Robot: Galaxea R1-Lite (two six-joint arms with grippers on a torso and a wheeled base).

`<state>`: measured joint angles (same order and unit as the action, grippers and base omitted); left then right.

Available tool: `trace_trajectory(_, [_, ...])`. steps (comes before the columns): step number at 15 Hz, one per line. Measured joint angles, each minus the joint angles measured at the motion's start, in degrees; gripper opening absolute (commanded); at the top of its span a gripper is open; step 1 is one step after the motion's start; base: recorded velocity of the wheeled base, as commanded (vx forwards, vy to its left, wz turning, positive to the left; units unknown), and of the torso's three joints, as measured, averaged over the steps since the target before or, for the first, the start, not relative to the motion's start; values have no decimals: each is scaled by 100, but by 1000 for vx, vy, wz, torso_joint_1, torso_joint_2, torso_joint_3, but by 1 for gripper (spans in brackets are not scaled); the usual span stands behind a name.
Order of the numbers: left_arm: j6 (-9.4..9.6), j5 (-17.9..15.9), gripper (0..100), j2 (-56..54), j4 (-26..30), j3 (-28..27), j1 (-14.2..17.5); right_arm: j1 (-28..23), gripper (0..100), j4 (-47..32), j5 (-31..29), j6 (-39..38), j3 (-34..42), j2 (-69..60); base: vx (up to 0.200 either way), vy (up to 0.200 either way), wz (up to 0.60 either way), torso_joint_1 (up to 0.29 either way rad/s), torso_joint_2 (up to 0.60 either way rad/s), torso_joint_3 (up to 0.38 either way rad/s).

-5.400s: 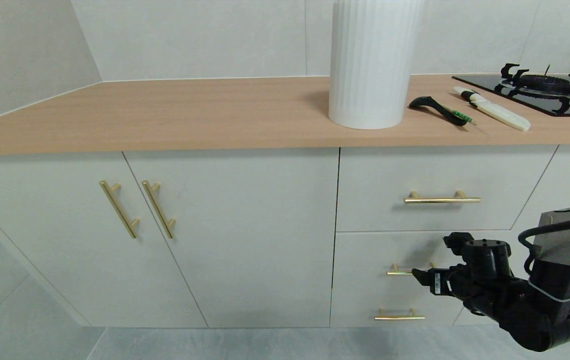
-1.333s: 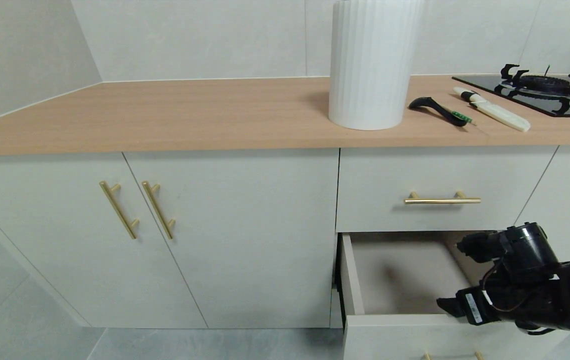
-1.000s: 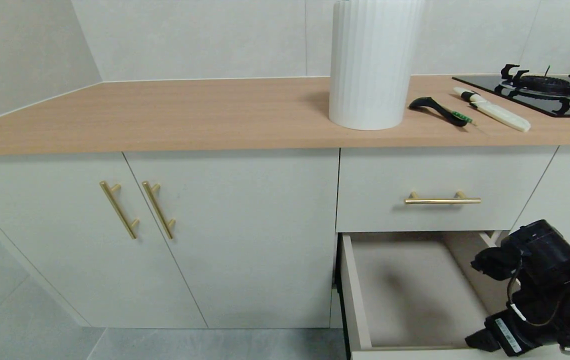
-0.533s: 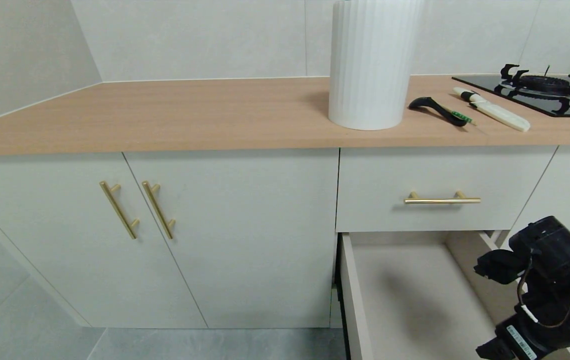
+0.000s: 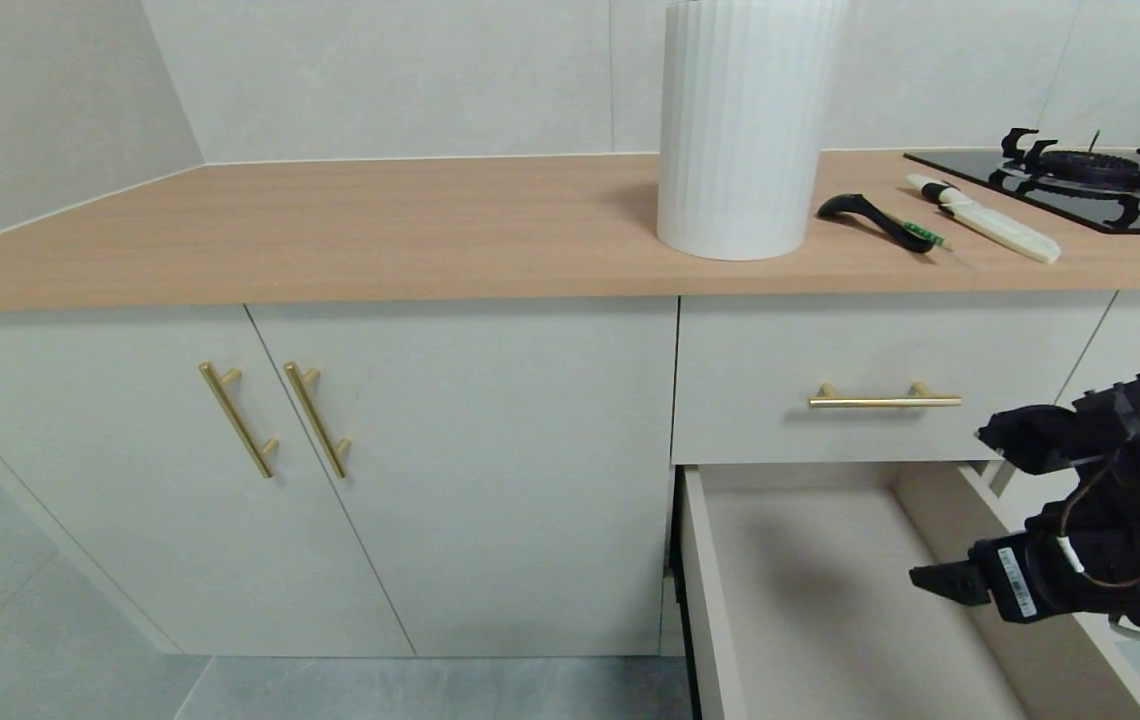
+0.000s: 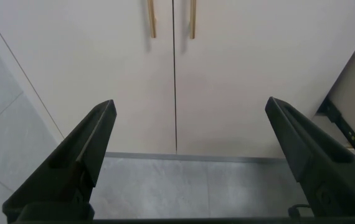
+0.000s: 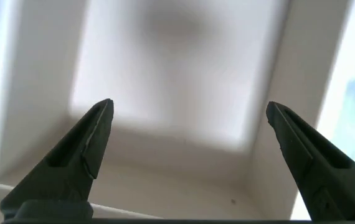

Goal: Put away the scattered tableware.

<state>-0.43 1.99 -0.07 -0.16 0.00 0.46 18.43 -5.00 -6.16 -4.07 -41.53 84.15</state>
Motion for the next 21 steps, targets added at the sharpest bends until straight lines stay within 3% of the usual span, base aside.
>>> trace_trajectory(6, [0, 0, 100, 0, 0, 0, -5, -366, 100, 84, 358, -5, -1150, -362, 0, 0, 0, 0, 0, 0])
trace_trajectory(13, [0, 1, 100, 0, 9, 2, -6, -494, 100, 73, 358, 158, -1204, -499, 0, 0, 0, 46, -155, -158])
trace_trajectory(21, [2, 1, 100, 0, -6, 0, -5, -494, 100, 88, 358, 180, -1169, -488, 0, 0, 0, 144, -500, -302])
